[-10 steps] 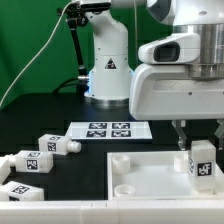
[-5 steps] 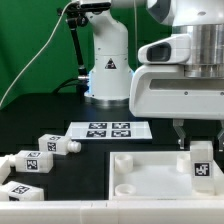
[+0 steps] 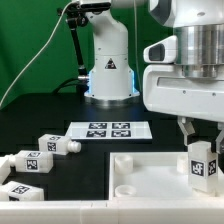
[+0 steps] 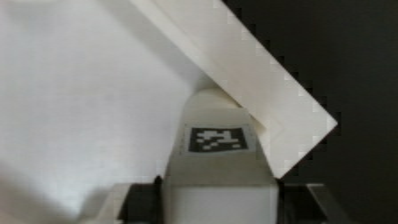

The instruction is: Assemble one leg

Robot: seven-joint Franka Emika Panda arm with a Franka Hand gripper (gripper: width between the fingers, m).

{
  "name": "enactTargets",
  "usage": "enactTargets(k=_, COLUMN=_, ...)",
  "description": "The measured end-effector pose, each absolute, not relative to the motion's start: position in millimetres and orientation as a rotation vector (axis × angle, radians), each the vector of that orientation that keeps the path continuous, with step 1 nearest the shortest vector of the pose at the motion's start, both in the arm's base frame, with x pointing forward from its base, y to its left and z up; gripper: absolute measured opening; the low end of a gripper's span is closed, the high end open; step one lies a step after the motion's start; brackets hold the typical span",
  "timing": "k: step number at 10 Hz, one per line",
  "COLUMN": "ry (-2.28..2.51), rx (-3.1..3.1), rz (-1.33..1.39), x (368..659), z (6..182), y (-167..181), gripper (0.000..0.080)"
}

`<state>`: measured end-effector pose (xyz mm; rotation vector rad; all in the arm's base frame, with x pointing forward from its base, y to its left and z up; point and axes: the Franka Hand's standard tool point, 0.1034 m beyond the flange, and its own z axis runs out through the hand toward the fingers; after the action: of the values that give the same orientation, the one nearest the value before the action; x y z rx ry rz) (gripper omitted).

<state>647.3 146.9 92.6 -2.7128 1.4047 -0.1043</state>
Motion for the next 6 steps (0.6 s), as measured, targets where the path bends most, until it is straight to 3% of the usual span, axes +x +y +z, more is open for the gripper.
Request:
enactTargets(k=2, ry=1.673, rx=-2.518, rz=-0.036, x=648.2, z=92.4, y=147.8, gripper=0.0282)
enactTargets(k=3, ry=1.679, rx=-2.514, rz=-0.035, x=647.6, z=92.3, y=149.7, gripper=0.0342)
enactTargets(k=4, ry=1.679, rx=-2.513, rz=-0.033, x=647.4, z=92.3, y=150.8, gripper=0.0479)
enactTargets(k=5, ry=1.626, rx=-2.548, rz=-0.037, x=647.4, z=92.2, y=150.6, gripper=0.0479)
enactTargets(k=6, ry=1.561, rx=-2.594, rz=-0.042, x=646.8, z=90.5, y=150.7, gripper=0.0616)
